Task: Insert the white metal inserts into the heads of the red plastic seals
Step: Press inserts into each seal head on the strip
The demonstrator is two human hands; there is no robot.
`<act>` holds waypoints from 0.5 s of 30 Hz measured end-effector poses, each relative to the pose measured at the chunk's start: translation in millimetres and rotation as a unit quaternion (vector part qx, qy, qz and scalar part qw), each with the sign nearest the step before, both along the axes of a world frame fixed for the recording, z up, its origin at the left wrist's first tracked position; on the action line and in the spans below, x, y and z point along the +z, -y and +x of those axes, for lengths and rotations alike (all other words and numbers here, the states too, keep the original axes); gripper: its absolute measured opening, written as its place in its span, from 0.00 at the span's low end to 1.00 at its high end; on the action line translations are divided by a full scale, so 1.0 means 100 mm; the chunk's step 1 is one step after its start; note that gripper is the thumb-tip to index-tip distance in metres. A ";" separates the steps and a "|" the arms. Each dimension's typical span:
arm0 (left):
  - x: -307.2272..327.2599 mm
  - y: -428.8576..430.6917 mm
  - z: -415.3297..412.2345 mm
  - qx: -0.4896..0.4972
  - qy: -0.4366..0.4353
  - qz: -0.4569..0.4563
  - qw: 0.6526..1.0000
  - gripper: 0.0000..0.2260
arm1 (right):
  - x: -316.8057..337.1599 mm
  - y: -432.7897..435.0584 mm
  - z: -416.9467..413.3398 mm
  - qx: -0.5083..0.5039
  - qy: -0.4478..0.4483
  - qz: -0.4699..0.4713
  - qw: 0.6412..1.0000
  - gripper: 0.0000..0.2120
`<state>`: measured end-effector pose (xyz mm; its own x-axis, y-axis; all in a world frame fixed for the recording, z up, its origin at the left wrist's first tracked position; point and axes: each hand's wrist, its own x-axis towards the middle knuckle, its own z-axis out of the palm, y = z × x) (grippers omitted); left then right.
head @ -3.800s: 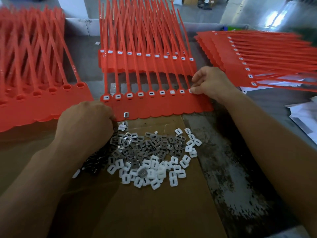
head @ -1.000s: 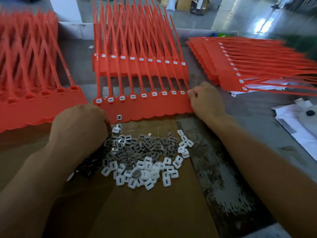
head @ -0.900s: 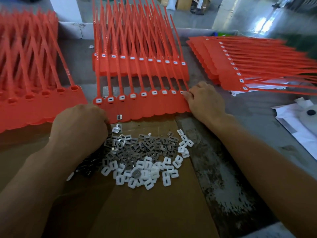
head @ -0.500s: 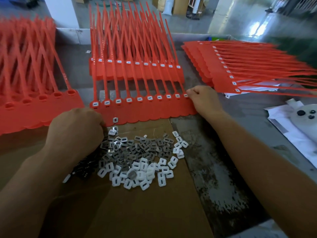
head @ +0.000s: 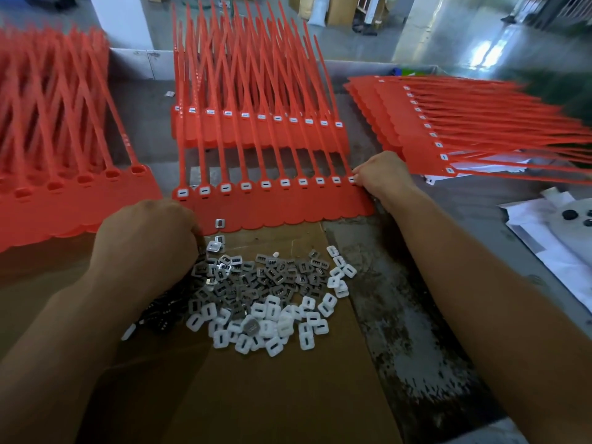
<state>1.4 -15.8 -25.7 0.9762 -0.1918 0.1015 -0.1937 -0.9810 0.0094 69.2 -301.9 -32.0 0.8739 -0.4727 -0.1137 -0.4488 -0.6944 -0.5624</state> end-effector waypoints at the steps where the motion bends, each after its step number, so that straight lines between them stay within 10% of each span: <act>1: 0.00 0.00 -0.01 0.001 -0.003 0.000 1.000 0.13 | 0.00 -0.02 -0.02 -0.004 0.003 -0.003 1.000 0.15; 15: 0.02 0.04 -0.04 -0.004 -0.002 -0.002 1.000 0.12 | 0.00 -0.20 -0.58 0.108 0.063 -0.104 0.987 0.18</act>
<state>-3.0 -19.7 -23.4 0.9752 -0.1986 0.0980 -0.2009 -0.9795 0.0142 10.9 -282.4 -32.4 0.9578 -0.2754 0.0825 -0.2130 -0.8726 -0.4395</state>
